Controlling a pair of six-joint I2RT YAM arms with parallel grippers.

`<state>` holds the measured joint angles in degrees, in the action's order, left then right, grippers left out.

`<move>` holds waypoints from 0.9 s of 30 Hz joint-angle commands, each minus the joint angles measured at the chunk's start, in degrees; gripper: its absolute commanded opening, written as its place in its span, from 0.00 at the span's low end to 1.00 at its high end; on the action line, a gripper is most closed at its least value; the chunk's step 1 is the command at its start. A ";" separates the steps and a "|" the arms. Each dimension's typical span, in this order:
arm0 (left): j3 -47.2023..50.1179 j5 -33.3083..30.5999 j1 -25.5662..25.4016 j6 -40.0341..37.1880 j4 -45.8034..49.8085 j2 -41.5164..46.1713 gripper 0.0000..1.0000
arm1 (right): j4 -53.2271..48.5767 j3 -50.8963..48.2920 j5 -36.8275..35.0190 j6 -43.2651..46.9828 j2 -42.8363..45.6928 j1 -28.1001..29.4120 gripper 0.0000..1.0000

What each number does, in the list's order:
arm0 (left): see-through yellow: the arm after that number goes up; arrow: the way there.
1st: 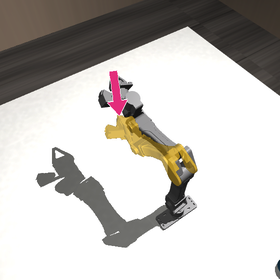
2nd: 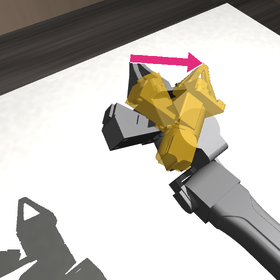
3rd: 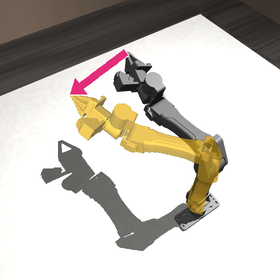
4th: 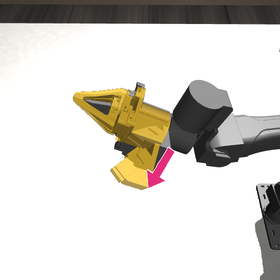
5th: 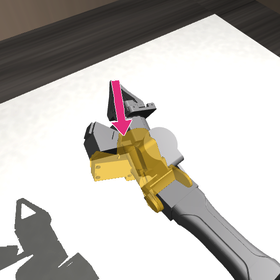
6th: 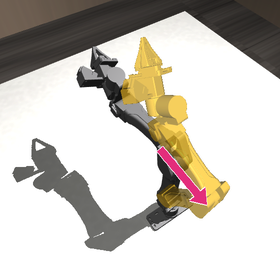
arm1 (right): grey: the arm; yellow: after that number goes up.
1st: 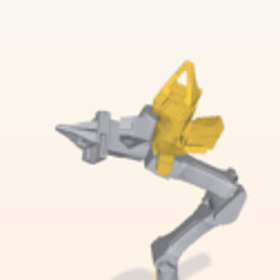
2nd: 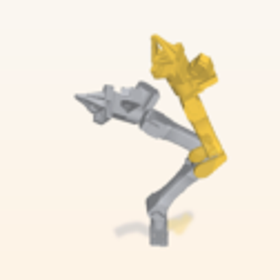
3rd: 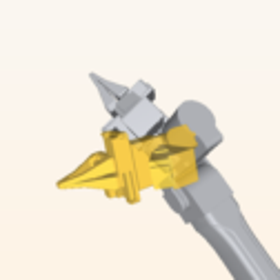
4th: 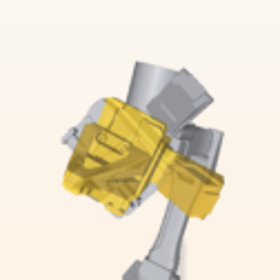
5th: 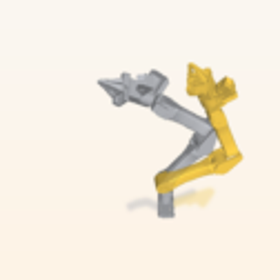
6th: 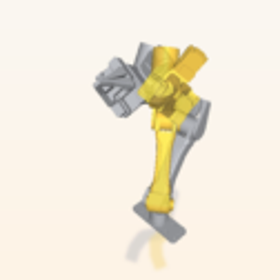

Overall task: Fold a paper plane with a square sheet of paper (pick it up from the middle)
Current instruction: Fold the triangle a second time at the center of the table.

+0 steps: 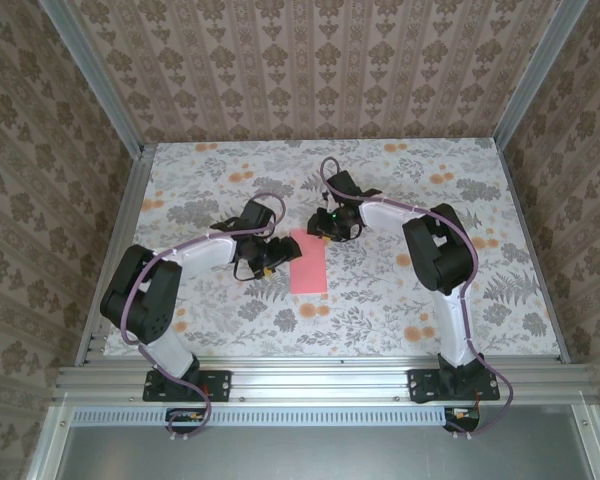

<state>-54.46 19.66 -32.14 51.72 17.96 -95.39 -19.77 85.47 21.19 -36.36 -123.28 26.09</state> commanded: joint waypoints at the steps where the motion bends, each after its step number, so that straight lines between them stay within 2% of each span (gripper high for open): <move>1: 1.46 3.15 0.35 2.21 -2.23 0.94 0.79 | -2.56 1.08 -2.38 -1.05 -2.06 -1.01 0.36; 11: 3.74 11.72 -0.02 5.84 -5.68 -0.14 0.79 | -2.48 -1.67 -2.59 -6.24 -4.31 -2.31 0.36; 22: 2.39 14.77 -2.08 4.36 -4.92 -3.30 0.78 | -3.09 -1.68 -2.81 -6.62 -4.77 -2.40 0.36; 27: 2.51 15.84 -2.32 5.01 -7.11 -3.76 0.69 | -3.19 -1.87 -2.76 -6.53 -4.71 -2.53 0.36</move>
<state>-51.40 33.52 -34.11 56.01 12.40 -98.43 -19.00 85.80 21.80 -42.24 -124.14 24.23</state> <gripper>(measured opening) 0.700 0.361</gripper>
